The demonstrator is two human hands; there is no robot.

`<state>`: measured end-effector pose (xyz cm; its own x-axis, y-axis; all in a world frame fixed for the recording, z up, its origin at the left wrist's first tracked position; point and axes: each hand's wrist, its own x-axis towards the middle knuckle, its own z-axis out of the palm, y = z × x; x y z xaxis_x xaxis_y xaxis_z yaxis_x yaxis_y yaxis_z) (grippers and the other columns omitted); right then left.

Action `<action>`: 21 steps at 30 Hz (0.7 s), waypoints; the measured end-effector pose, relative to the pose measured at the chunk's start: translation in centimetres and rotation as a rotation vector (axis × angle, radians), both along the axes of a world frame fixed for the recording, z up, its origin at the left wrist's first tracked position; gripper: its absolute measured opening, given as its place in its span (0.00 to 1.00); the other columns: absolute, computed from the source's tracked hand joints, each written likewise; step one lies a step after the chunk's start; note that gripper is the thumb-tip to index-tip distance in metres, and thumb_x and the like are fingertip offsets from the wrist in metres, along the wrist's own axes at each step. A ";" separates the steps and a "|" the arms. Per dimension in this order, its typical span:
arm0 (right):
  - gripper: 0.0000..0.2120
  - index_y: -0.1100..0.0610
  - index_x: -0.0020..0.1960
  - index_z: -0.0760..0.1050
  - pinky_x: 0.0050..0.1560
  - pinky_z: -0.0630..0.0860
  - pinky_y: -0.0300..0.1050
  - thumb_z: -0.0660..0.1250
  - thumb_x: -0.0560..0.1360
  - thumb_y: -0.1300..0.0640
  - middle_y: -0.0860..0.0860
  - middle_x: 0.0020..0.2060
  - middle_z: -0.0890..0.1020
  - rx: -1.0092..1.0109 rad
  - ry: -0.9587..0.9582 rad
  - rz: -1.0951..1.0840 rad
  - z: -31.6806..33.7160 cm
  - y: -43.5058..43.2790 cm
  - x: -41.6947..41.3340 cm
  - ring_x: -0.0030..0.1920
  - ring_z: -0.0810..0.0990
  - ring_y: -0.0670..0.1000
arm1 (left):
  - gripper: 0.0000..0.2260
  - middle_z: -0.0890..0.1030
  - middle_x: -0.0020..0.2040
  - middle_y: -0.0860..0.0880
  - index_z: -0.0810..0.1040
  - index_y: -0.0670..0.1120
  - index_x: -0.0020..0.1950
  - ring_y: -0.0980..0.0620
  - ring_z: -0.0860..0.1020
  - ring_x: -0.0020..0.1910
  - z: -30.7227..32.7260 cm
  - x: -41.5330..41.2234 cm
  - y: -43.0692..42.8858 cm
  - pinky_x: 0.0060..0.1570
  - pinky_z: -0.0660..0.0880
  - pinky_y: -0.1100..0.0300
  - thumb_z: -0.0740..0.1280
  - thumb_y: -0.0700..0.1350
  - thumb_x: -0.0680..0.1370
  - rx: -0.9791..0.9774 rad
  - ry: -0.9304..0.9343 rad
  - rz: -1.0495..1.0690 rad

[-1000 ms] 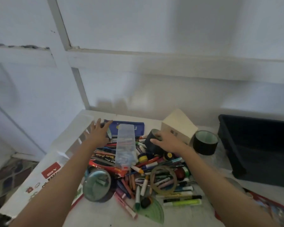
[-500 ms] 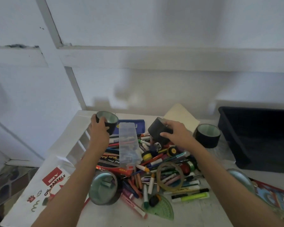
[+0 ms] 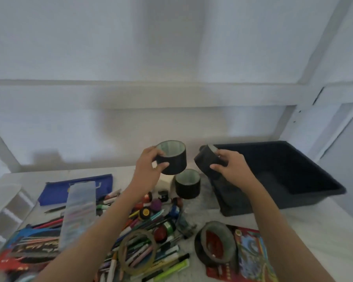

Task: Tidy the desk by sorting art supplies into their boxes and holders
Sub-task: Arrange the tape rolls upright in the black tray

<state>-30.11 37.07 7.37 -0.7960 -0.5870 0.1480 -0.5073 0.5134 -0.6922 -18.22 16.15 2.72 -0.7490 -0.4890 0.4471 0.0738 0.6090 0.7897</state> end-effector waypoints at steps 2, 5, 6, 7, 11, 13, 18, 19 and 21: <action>0.23 0.62 0.66 0.72 0.61 0.69 0.42 0.71 0.72 0.61 0.56 0.60 0.78 0.082 0.027 -0.023 -0.3 2.6 -2.7 0.63 0.75 0.54 | 0.11 0.72 0.53 0.47 0.74 0.45 0.48 0.47 0.75 0.53 -0.5 -3.9 2.4 0.60 0.72 0.54 0.71 0.33 0.72 0.033 0.003 -0.016; 0.23 0.61 0.65 0.73 0.63 0.69 0.45 0.72 0.71 0.62 0.57 0.61 0.77 0.240 0.042 0.010 -1.0 6.1 -6.3 0.63 0.75 0.54 | 0.10 0.73 0.54 0.42 0.76 0.41 0.48 0.44 0.74 0.55 -1.4 -10.2 5.8 0.60 0.72 0.52 0.73 0.35 0.70 -0.003 -0.038 -0.055; 0.23 0.61 0.65 0.73 0.63 0.69 0.45 0.72 0.71 0.62 0.57 0.61 0.77 0.298 0.047 0.030 -1.3 7.1 -7.5 0.63 0.75 0.54 | 0.10 0.73 0.55 0.41 0.77 0.40 0.48 0.44 0.73 0.56 -1.8 -12.1 6.8 0.60 0.71 0.52 0.73 0.35 0.70 -0.015 -0.053 -0.069; 0.23 0.60 0.65 0.73 0.62 0.69 0.44 0.72 0.71 0.62 0.57 0.61 0.78 0.352 0.056 0.056 -1.6 7.7 -8.4 0.62 0.75 0.54 | 0.10 0.73 0.56 0.41 0.77 0.40 0.48 0.43 0.73 0.57 -2.1 -13.6 7.7 0.61 0.70 0.53 0.74 0.35 0.69 -0.020 -0.063 -0.081; 0.20 0.60 0.63 0.76 0.55 0.69 0.37 0.71 0.71 0.63 0.55 0.57 0.80 0.525 0.065 0.223 -2.9 9.0 -11.5 0.59 0.77 0.52 | 0.11 0.71 0.64 0.43 0.78 0.42 0.49 0.42 0.71 0.63 -4.0 -17.9 10.1 0.65 0.65 0.52 0.74 0.39 0.70 -0.147 -0.177 -0.105; 0.18 0.60 0.61 0.77 0.51 0.68 0.35 0.71 0.71 0.64 0.54 0.55 0.81 0.594 0.056 0.333 -3.6 9.1 -12.7 0.57 0.77 0.52 | 0.10 0.69 0.70 0.49 0.79 0.49 0.50 0.46 0.67 0.69 -4.6 -18.9 10.5 0.66 0.61 0.45 0.74 0.46 0.71 -0.318 -0.375 -0.017; 0.16 0.59 0.57 0.80 0.54 0.74 0.38 0.72 0.70 0.66 0.53 0.53 0.82 0.658 0.082 0.551 -6.1 8.0 -14.2 0.55 0.79 0.50 | 0.11 0.67 0.73 0.53 0.81 0.55 0.53 0.48 0.54 0.75 -5.5 -20.1 10.3 0.67 0.47 0.32 0.72 0.51 0.72 -0.489 -0.703 0.037; 0.16 0.59 0.56 0.80 0.54 0.74 0.38 0.71 0.70 0.66 0.52 0.53 0.82 0.653 0.101 0.578 -6.5 7.7 -14.3 0.54 0.80 0.49 | 0.10 0.67 0.72 0.53 0.81 0.55 0.52 0.47 0.54 0.75 -5.6 -20.2 10.4 0.67 0.47 0.32 0.72 0.51 0.72 -0.523 -0.727 0.041; 0.16 0.57 0.56 0.80 0.56 0.76 0.43 0.71 0.69 0.67 0.51 0.53 0.83 0.643 0.137 0.628 -7.7 7.2 -14.7 0.54 0.80 0.49 | 0.09 0.68 0.70 0.50 0.81 0.54 0.51 0.46 0.57 0.73 -5.8 -20.4 10.6 0.68 0.49 0.31 0.72 0.51 0.72 -0.579 -0.755 0.083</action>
<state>-44.80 44.29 -0.32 -0.3017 -0.9090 -0.2877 -0.8809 0.3812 -0.2807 -38.62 26.73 -3.06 -0.9115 -0.4083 0.0491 -0.3934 0.9006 0.1850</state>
